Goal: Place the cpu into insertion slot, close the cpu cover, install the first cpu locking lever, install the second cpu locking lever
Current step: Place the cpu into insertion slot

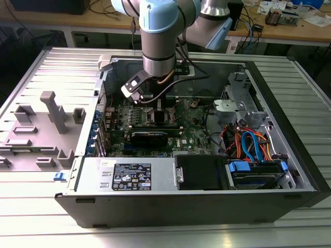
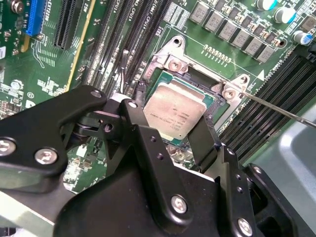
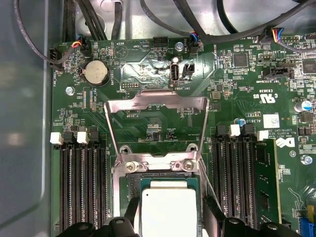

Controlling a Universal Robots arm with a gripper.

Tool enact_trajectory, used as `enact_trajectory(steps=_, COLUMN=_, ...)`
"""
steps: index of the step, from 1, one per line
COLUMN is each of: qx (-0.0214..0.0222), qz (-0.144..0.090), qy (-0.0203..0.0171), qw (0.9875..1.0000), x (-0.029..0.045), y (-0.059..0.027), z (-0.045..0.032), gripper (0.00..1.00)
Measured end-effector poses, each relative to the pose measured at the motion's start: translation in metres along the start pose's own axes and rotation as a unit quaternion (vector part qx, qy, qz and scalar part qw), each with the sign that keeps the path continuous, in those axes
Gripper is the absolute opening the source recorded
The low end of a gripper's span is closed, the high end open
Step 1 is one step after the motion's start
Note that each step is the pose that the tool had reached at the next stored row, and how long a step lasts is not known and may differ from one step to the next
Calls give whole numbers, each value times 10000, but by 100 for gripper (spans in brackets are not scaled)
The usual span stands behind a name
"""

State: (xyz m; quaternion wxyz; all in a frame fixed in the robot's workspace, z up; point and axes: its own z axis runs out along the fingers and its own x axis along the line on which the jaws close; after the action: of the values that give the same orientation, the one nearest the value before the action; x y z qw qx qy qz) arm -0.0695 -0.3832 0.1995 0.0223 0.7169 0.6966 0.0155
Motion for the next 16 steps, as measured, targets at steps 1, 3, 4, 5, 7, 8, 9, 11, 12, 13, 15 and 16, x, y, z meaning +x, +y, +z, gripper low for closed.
enact_trajectory(steps=1, qx=0, qz=0, qy=0, qw=10000, x=0, y=0, z=0, gripper=62)
enact_trajectory(steps=3, qx=0, qz=0, qy=0, qw=10000, x=0, y=0, z=0, gripper=62)
enact_trajectory(steps=4, qx=0, qz=0, qy=0, qw=10000, x=1, y=0, z=0, gripper=62)
enact_trajectory(steps=5, qx=-1, qz=0, qy=0, qw=10000, x=3, y=0, z=1, gripper=62)
enact_trajectory(steps=7, qx=0, qz=1, qy=0, qw=10000, x=7, y=0, z=1, gripper=62)
enact_trajectory(steps=8, qx=0, qz=1, qy=-1, qw=10000, x=11, y=-1, z=1, gripper=62)
enact_trajectory(steps=9, qx=0, qz=0, qy=2, qw=10000, x=15, y=0, z=1, gripper=62)
enact_trajectory(steps=11, qx=0, qz=0, qy=9, qw=10000, x=25, y=-1, z=1, gripper=62)
enact_trajectory(steps=12, qx=1, qz=0, qy=18, qw=10000, x=30, y=0, z=1, gripper=62)
enact_trajectory(steps=13, qx=1, qz=-1, qy=28, qw=10000, x=32, y=0, z=3, gripper=62)
enact_trajectory(steps=15, qx=1, qz=-44, qy=39, qw=10000, x=33, y=-1, z=4, gripper=62)
enact_trajectory(steps=16, qx=1, qz=-56, qy=40, qw=10000, x=33, y=0, z=4, gripper=62)
